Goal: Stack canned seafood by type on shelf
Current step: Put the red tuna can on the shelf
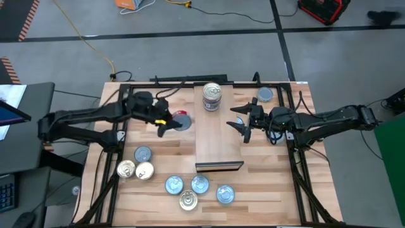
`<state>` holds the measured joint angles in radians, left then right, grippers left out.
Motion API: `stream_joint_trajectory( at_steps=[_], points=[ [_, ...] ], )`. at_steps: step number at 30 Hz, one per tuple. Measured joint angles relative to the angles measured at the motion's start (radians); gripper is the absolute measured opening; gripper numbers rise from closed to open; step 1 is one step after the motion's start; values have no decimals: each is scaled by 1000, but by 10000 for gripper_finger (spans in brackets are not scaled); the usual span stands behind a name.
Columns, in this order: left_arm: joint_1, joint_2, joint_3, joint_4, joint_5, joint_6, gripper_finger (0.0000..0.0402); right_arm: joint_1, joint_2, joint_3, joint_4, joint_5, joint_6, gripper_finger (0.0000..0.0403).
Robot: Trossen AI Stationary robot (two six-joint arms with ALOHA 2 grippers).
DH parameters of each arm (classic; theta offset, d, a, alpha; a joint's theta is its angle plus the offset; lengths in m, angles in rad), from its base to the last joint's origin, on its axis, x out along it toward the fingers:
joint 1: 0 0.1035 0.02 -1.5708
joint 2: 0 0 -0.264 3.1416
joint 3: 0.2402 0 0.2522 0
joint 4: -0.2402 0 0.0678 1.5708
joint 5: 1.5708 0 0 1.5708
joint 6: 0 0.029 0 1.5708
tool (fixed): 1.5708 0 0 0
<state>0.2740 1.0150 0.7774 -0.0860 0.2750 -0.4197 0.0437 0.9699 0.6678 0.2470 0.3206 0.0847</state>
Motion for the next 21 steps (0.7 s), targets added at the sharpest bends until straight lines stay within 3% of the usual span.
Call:
stream_joint_trajectory(
  at_steps=[4,9,13,21],
  points=[
    [-27,42,-130,386,-45,-171,128,-1,0,0,1,-1,-3,317],
    [-46,169,-171,577,-67,-318,130,-1,0,0,21,-2,-4,317],
    [-72,265,-141,675,-64,-327,132,-1,0,0,33,-2,-7,317],
    [-78,377,-68,678,-105,-315,133,-1,0,0,21,-3,-17,317]
  ],
)
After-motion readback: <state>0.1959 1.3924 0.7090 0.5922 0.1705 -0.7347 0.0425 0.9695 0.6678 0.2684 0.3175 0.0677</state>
